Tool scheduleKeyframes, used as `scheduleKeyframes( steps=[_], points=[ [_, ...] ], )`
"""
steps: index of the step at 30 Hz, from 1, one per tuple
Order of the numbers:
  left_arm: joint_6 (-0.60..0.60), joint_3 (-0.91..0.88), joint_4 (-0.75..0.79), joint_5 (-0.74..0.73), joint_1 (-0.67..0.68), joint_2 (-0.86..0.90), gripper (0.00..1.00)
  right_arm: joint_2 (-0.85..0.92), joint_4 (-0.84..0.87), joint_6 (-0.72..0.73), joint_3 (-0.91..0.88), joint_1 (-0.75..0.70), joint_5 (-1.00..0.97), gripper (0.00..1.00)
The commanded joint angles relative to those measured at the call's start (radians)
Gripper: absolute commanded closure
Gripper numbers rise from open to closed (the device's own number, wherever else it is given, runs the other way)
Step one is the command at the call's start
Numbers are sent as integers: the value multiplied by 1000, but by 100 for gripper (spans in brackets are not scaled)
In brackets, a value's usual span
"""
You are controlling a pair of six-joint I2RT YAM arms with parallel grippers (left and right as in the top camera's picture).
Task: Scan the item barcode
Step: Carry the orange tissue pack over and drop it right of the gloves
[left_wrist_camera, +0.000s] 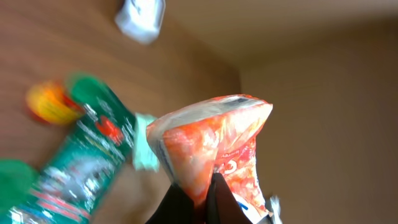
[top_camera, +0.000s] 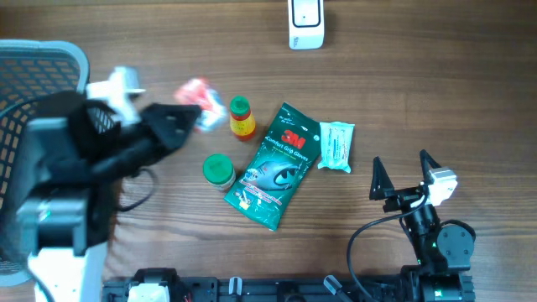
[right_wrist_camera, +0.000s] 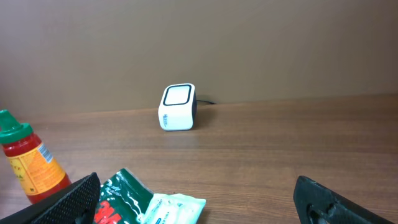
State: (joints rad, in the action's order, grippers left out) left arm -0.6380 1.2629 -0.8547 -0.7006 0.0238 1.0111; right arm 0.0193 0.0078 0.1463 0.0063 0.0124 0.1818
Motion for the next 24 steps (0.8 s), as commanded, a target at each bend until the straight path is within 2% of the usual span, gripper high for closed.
scheduleKeyframes(
  steps=[1, 4, 8, 12, 15, 17, 18, 19, 20, 21, 24],
  points=[
    [6, -1, -9, 135, 219, 109, 96, -5, 5, 13, -1, 2, -6, 0],
    [5, -1, -11, 256, 438, 276, 96, -5, 5, 13, -1, 2, -6, 0],
    [5, -1, 13, 375, 625, 520, 96, -5, 5, 13, -1, 2, -6, 0],
    [5, -1, 98, 414, 743, 753, 92, -5, 5, 13, -1, 2, -6, 0],
    [4, -1, 141, 415, 788, 846, 90, -5, 5, 13, -1, 2, -6, 0],
    [4, -1, 192, 433, 813, 887, 79, -5, 5, 13, -1, 2, -6, 0],
    [4, -1, 214, 476, 822, 896, 69, -5, 5, 13, -1, 2, -6, 0],
    [4, -1, 220, 507, 825, 897, 53, -5, 5, 13, -1, 2, -6, 0],
    [4, -1, 225, 534, 825, 896, 24, -5, 5, 13, -1, 2, -6, 0],
    [4, -1, 231, 542, 825, 896, 0, -5, 5, 13, -1, 2, -6, 0],
    [4, -1, 243, 546, 824, 897, 0, -5, 5, 13, -1, 2, -6, 0]
  ],
)
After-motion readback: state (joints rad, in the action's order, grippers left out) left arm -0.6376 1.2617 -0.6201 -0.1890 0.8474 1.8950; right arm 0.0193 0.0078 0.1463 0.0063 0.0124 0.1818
